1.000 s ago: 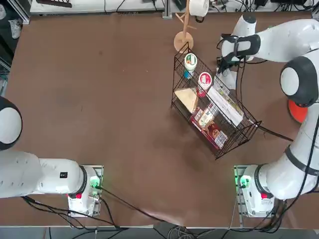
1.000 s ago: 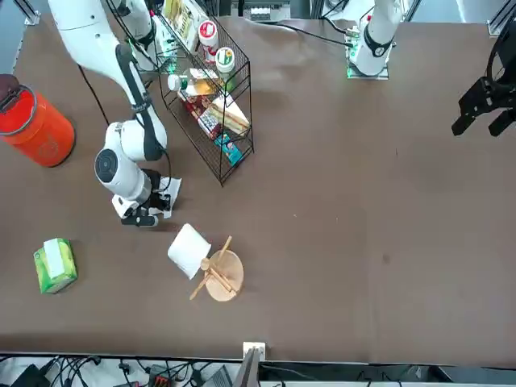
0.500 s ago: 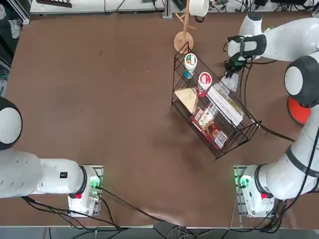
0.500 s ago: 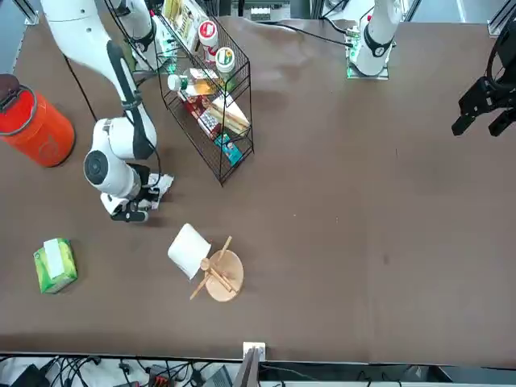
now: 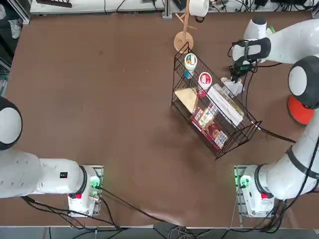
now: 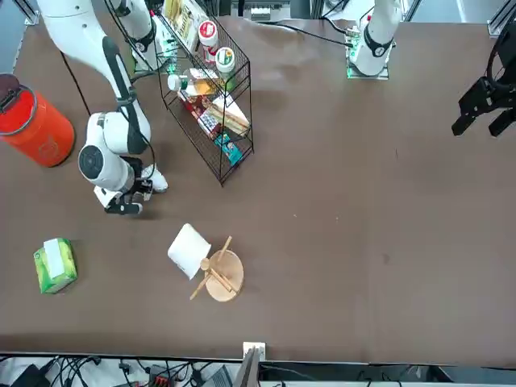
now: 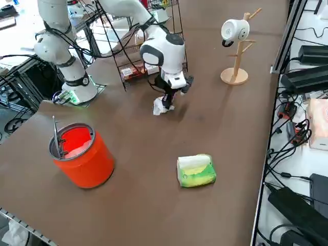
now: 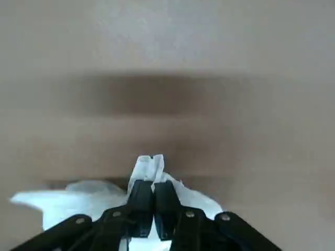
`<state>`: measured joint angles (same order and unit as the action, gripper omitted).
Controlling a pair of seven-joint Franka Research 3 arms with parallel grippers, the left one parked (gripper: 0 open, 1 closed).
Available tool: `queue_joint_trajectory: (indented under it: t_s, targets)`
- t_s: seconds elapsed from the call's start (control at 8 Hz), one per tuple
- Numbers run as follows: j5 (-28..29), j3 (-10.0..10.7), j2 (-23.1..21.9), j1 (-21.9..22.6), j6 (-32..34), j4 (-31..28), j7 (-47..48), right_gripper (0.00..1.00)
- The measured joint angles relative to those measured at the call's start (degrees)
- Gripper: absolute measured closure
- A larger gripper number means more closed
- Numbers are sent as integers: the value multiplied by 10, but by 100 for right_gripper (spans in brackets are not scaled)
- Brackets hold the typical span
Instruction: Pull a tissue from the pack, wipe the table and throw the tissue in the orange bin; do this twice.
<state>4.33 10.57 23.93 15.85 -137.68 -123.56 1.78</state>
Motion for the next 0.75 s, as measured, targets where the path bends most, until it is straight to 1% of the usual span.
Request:
queue_joint_trajectory:
  t_s: [0.25,0.62,0.75]
  targets:
    - [0,-2,-12,11,6,-17,14,96]
    - [0,-4,-14,63,16,-21,103,96]
    - [0,-4,-13,74,14,-19,121,96]
